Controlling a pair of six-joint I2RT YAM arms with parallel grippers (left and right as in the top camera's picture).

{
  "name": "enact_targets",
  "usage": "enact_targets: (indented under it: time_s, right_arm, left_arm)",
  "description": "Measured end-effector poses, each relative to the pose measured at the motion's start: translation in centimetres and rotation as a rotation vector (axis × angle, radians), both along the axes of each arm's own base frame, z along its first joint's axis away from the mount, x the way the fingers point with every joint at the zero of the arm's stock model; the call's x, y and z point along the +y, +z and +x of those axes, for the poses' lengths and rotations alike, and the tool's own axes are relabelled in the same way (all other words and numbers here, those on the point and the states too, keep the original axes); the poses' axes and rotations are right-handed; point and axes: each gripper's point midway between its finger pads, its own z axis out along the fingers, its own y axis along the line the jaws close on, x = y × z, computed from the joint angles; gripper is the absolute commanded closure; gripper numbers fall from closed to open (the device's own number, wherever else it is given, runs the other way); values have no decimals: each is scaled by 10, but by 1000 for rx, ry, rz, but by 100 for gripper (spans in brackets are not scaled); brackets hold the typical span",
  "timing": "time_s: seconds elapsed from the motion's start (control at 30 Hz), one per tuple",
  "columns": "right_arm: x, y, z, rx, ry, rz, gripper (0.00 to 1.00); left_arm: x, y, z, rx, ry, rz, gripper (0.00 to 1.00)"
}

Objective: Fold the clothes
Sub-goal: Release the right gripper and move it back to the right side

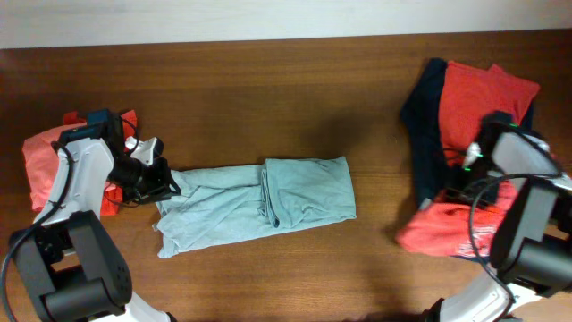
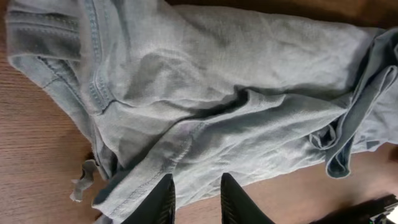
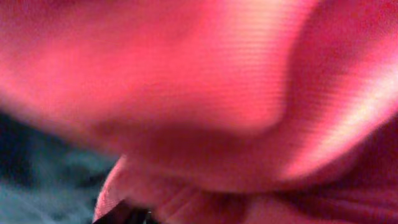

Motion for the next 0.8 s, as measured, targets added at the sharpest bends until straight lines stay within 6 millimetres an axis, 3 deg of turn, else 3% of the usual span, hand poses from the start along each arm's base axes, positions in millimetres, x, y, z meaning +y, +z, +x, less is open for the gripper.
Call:
enact_targets:
  time_s: [0.17, 0.33, 0.47, 0.63, 0.8]
  right_arm:
    - [-56, 6, -20, -23, -239, -30, 52]
    - [-74, 16, -17, -77, -322, -8, 50]
    - [-67, 24, -5, -110, -300, 37, 50]
    - [-42, 49, 26, -173, -182, 116, 50]
    - [8, 85, 62, -235, 31, 179, 49]
  left_arm:
    - [0, 0, 0, 0, 0, 0, 75]
    - [0, 0, 0, 0, 0, 0, 75]
    - [0, 0, -1, 5, 0, -1, 75]
    - [-1, 0, -2, 8, -1, -2, 68]
    - [-1, 0, -2, 9, -4, -2, 52]
